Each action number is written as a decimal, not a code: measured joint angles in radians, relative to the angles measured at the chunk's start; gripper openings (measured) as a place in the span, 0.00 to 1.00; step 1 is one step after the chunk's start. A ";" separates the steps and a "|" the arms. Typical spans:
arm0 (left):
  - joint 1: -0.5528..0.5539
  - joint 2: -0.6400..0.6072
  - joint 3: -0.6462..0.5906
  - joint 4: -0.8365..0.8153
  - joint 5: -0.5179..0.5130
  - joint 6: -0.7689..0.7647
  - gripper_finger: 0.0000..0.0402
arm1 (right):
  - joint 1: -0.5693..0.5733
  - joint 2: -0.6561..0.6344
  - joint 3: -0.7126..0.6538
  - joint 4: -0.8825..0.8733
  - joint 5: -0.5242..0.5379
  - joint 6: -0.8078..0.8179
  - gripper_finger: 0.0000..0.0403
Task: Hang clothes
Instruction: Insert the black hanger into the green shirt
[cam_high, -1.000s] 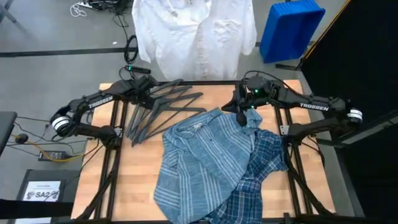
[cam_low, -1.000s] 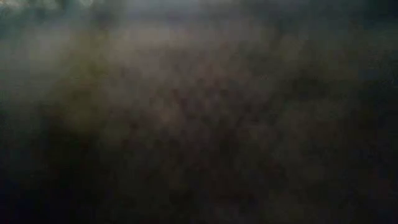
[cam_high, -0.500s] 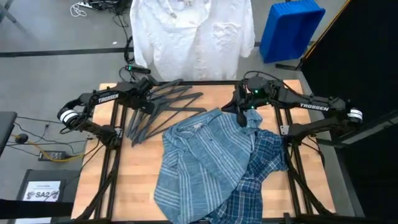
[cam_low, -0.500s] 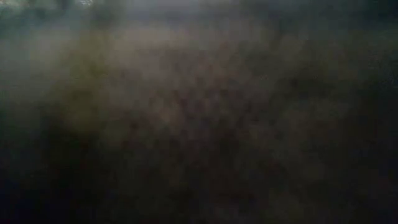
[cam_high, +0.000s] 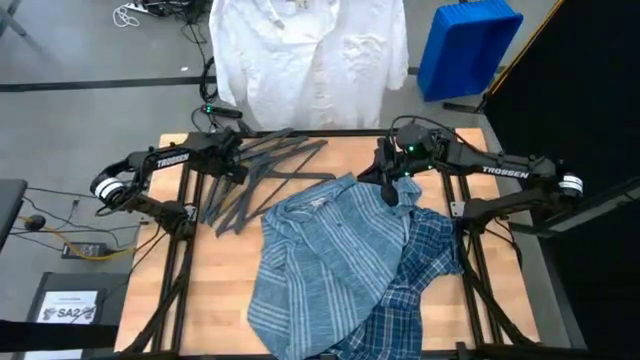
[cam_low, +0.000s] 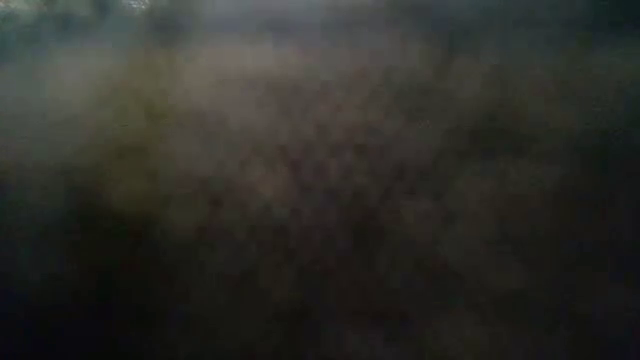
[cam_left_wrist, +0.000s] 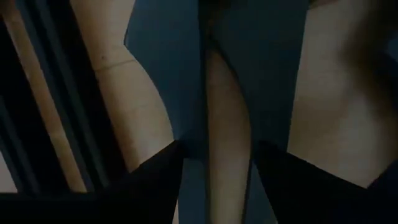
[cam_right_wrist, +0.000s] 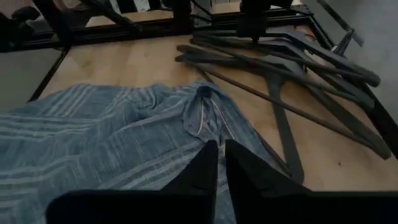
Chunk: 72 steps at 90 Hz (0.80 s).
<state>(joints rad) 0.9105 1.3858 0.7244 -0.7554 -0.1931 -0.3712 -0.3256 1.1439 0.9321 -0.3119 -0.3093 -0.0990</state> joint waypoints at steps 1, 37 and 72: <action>0.000 0.000 0.005 -0.003 0.000 0.000 0.46 | 0.002 0.000 0.000 0.000 0.000 0.000 0.01; -0.002 -0.004 0.061 -0.025 -0.088 0.033 0.46 | 0.045 0.000 -0.013 0.012 0.000 0.000 0.01; 0.016 -0.005 0.055 -0.080 -0.058 0.052 0.46 | 0.040 0.001 -0.065 0.029 0.002 0.005 0.01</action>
<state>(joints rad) 0.9268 1.3811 0.7792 -0.8354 -0.2516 -0.3194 -0.2852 1.1446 0.8673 -0.2832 -0.3074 -0.0942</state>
